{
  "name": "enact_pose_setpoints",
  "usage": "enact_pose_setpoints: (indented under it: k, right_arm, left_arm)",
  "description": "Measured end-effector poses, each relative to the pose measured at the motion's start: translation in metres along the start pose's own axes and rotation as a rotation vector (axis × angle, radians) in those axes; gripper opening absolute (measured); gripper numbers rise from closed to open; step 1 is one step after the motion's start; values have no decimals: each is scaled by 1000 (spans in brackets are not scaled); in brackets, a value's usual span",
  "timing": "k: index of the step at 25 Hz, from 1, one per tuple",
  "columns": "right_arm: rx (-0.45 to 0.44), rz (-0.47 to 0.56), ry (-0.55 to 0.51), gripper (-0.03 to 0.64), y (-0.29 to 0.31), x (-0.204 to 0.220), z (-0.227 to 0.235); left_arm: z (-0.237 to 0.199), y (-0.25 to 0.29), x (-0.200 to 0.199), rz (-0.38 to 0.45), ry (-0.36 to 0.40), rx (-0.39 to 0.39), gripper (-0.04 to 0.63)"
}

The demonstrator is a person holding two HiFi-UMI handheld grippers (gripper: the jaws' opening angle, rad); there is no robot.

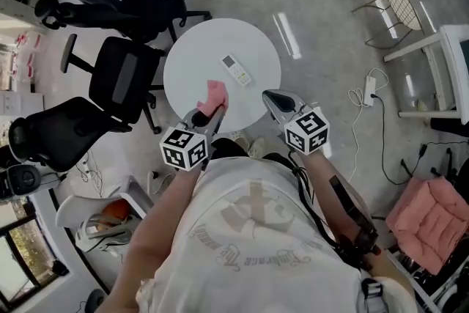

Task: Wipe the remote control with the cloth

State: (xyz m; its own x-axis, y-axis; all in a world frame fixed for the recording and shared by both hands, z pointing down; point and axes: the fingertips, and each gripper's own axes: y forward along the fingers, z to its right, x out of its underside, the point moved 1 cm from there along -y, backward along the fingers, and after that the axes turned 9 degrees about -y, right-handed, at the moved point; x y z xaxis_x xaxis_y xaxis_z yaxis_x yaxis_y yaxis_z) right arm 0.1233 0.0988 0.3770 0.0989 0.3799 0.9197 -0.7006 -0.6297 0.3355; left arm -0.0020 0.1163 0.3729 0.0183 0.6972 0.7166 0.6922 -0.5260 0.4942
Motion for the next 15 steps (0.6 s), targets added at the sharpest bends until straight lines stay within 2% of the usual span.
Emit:
enact_pose_setpoints:
  k: [10, 15]
  right_arm:
    - [34, -95, 2, 8, 38, 11, 18]
    - [55, -167, -9, 8, 56, 16, 28]
  left_arm:
    - [-40, 21, -16, -33, -26, 23, 38]
    - [-55, 39, -26, -44, -35, 60, 38]
